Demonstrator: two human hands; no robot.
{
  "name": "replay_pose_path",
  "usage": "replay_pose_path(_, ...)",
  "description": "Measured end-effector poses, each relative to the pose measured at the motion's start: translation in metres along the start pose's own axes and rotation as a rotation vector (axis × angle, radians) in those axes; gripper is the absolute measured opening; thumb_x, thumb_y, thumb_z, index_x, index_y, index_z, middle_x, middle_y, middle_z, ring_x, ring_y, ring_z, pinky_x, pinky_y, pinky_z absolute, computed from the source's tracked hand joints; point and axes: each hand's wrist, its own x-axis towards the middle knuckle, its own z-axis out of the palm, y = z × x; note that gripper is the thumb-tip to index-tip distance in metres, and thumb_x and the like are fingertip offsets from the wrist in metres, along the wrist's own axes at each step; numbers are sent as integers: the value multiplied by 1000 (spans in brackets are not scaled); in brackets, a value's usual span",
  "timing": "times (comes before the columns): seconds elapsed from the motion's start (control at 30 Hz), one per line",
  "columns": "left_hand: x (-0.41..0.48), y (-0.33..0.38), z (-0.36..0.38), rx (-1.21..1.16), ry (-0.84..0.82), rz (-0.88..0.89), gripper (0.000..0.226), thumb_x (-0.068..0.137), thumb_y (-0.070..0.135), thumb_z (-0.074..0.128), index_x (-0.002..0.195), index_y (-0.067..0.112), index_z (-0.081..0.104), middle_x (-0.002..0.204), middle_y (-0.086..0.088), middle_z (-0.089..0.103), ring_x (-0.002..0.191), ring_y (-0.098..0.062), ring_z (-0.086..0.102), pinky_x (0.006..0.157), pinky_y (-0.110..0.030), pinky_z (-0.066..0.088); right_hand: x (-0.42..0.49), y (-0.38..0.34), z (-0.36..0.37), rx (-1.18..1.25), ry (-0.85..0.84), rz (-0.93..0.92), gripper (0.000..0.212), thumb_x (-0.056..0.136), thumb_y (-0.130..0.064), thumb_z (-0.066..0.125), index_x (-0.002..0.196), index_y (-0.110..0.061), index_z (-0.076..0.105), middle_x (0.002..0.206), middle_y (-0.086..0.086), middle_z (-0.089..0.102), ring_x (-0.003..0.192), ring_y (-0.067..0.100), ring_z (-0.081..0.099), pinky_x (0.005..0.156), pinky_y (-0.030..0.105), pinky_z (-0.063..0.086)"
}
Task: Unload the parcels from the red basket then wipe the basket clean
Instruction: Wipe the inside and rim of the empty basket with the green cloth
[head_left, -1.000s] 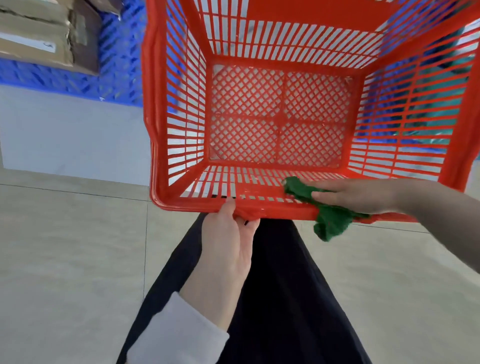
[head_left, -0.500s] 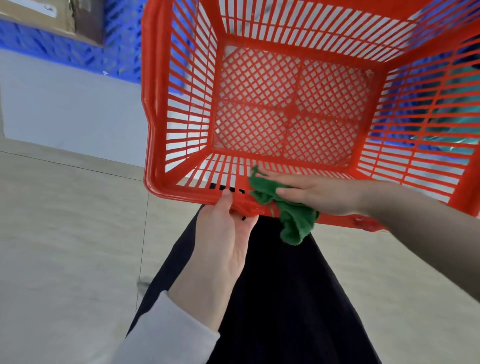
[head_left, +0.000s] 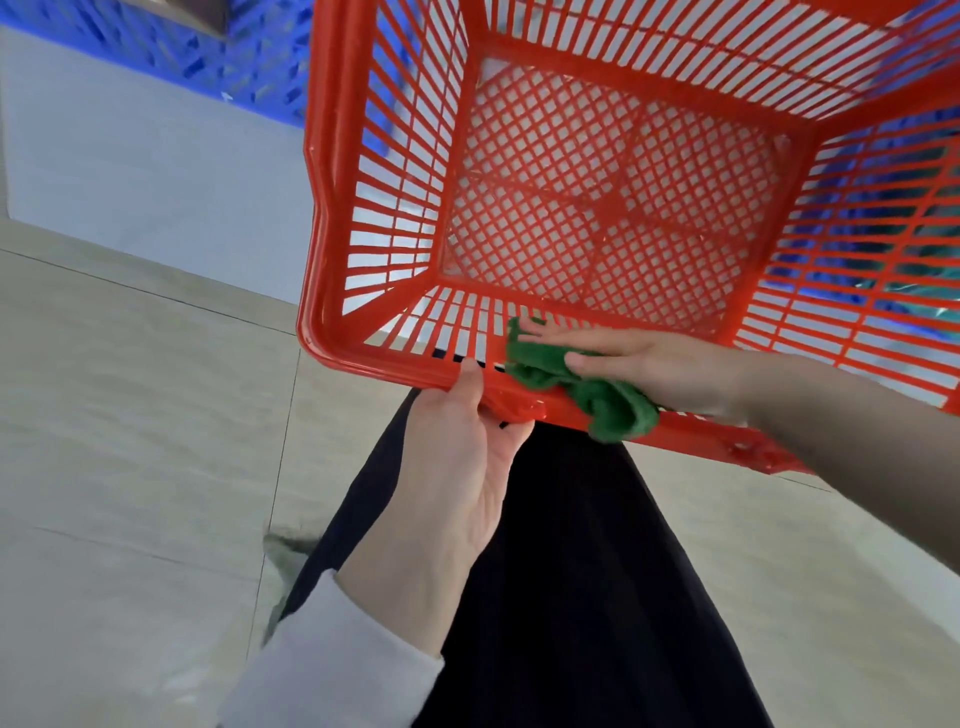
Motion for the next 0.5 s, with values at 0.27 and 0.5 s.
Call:
replay_pose_path(0.27,3,-3,-1,-25,45,-9,31,98,15,36,126,9,46,120,-10,62,110,-23,62,98,-53,45,66,10,11,-293,-12,-48,48,102,-23,24,148,-10,16,158,3,2,146,16,4,116,23,1)
replay_pose_path(0.5,3,-3,-2,22,14,-6,31,99,17,33,123,9,51,120,-10,63,111,-23,61,95,-47,49,1,-13,9,-72,-92,-135,39,98,-25,36,134,-40,37,146,-31,25,132,-16,24,106,3,17)
